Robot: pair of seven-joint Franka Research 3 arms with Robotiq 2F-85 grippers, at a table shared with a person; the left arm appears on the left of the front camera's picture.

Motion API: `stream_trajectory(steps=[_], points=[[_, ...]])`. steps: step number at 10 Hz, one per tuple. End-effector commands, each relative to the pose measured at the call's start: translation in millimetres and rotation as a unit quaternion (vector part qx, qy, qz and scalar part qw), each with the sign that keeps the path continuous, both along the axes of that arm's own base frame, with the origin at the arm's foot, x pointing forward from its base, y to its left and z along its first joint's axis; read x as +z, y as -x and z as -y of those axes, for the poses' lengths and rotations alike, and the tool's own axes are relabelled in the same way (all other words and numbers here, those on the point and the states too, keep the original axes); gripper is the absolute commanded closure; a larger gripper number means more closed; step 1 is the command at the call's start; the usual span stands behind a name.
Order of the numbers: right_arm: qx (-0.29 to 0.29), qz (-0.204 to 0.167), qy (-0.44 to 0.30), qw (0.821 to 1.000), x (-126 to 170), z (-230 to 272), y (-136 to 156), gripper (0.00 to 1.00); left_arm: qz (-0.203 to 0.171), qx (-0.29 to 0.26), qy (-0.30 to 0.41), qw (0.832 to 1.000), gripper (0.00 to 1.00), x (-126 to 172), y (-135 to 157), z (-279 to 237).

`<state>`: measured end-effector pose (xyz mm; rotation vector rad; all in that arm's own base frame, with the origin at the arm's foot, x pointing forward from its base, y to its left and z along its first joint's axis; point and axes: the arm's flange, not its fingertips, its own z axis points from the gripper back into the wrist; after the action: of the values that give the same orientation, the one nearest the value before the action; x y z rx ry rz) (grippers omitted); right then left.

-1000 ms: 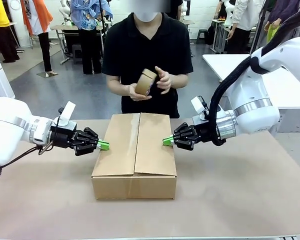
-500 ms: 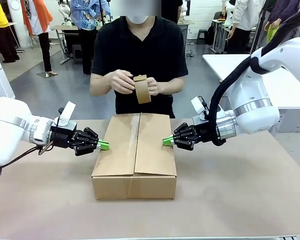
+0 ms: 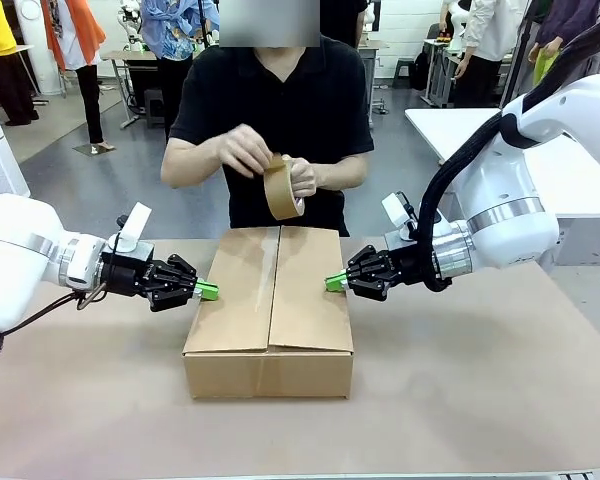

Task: Wrap the clocks to prevent damage.
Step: After the human seals the box with tape, release both hands from the side flaps of the Package Box.

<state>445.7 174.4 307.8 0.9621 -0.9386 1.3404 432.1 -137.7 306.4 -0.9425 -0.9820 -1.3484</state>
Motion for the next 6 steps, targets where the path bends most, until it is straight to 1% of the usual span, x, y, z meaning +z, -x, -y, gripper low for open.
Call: stream_trajectory(steps=[1,6], points=[[-0.001,-0.003,0.003,1.0,-3.8,-0.9,1.0,0.99,0.0,0.001,-0.003,1.0,1.0,-2.0,-0.1,0.2],[-0.001,-0.003,0.003,1.0,-3.8,-0.9,1.0,0.99,0.0,0.001,-0.003,1.0,1.0,-2.0,-0.1,0.2]])
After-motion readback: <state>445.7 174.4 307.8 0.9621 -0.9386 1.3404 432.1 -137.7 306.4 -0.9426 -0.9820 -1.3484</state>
